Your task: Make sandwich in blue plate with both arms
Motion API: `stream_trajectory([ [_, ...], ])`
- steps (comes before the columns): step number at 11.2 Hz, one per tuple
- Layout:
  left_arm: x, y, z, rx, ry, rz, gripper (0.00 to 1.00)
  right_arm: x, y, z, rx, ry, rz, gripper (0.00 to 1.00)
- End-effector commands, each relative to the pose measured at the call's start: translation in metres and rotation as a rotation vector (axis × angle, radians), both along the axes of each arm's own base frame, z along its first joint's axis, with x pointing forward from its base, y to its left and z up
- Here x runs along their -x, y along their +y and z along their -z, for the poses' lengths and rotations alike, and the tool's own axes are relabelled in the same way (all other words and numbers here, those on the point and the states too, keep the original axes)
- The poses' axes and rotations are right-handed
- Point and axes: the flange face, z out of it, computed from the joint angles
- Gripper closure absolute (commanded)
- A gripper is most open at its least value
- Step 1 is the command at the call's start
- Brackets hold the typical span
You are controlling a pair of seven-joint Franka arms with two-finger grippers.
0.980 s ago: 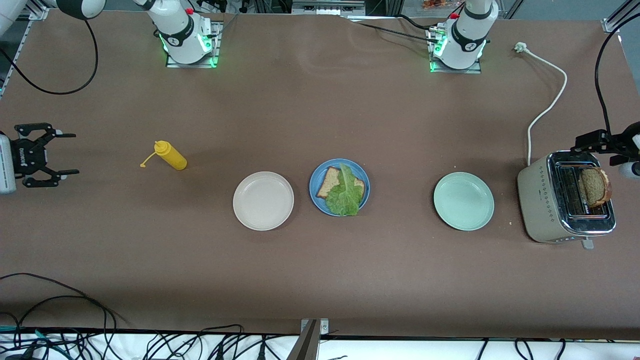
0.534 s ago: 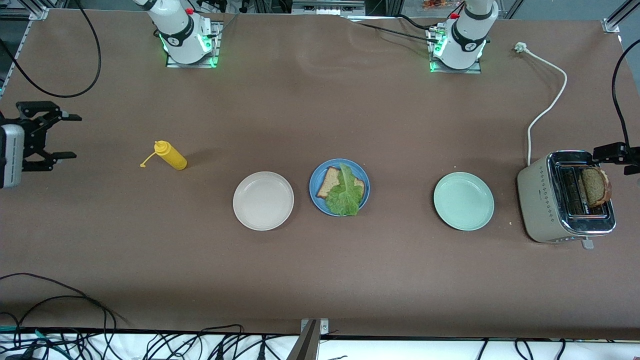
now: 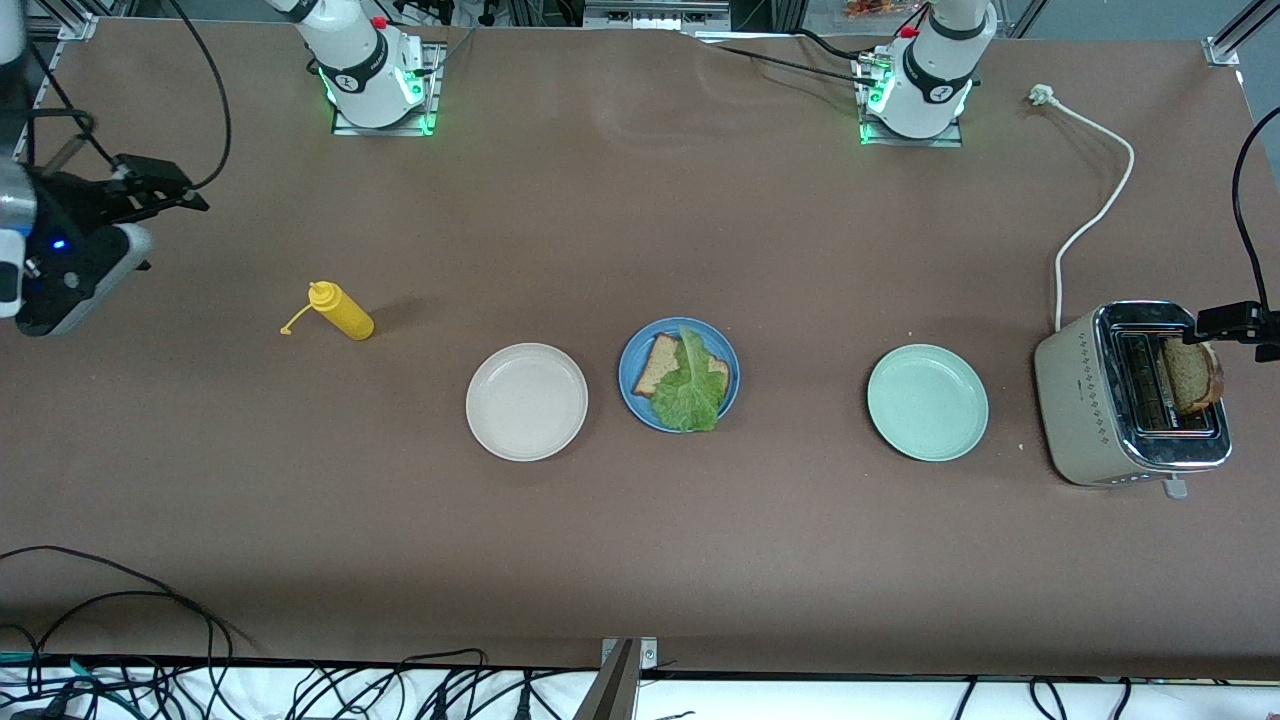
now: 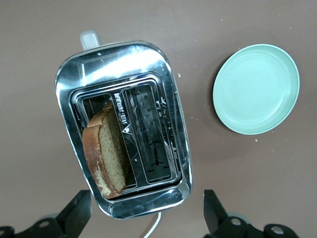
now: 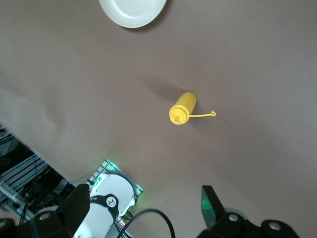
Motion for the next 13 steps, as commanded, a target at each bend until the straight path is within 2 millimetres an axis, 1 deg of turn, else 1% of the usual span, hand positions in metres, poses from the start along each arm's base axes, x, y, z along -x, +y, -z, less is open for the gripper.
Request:
stream_trajectory([
  [1,-0.013,0.024,0.026,-0.022,-0.015,-0.001,0.00,0.010,0.028,-0.004,0.138,-0.029,0.142,0.00],
  [2,-0.014,0.038,0.039,-0.024,-0.024,-0.019,0.00,0.011,0.029,0.001,0.155,-0.047,0.194,0.00],
  [3,-0.013,0.048,0.051,-0.019,-0.014,-0.034,0.00,0.014,0.031,0.006,0.169,-0.069,0.235,0.00],
  [4,-0.010,0.055,0.055,-0.014,-0.009,-0.065,0.00,0.018,0.037,0.015,0.184,-0.087,0.263,0.00],
  [5,-0.005,0.064,0.060,-0.012,0.001,-0.118,0.01,0.020,0.036,0.024,0.193,-0.108,0.295,0.00],
  [6,-0.005,0.066,0.069,-0.017,0.016,-0.184,0.05,0.023,0.028,0.031,0.193,-0.132,0.315,0.00],
  [7,-0.006,0.066,0.073,-0.025,0.025,-0.240,0.18,0.026,0.021,0.043,0.194,-0.149,0.331,0.00],
  [8,-0.006,0.065,0.075,-0.021,0.030,-0.274,0.37,0.029,0.014,0.054,0.189,-0.168,0.349,0.00],
  [9,-0.006,0.063,0.075,-0.013,0.033,-0.291,0.50,0.031,0.010,0.061,0.194,-0.168,0.356,0.00],
  [10,-0.005,0.062,0.078,-0.011,0.040,-0.305,0.60,0.034,0.005,0.068,0.201,-0.163,0.361,0.00],
  [11,-0.006,0.062,0.083,-0.008,0.046,-0.306,0.63,0.038,-0.005,0.074,0.217,-0.178,0.372,0.00],
  [12,-0.007,0.062,0.088,-0.007,0.052,-0.310,0.72,0.045,-0.020,0.077,0.211,-0.210,0.398,0.00],
  [13,-0.007,0.062,0.088,-0.005,0.055,-0.306,0.92,0.051,-0.023,0.079,0.207,-0.234,0.406,0.00],
])
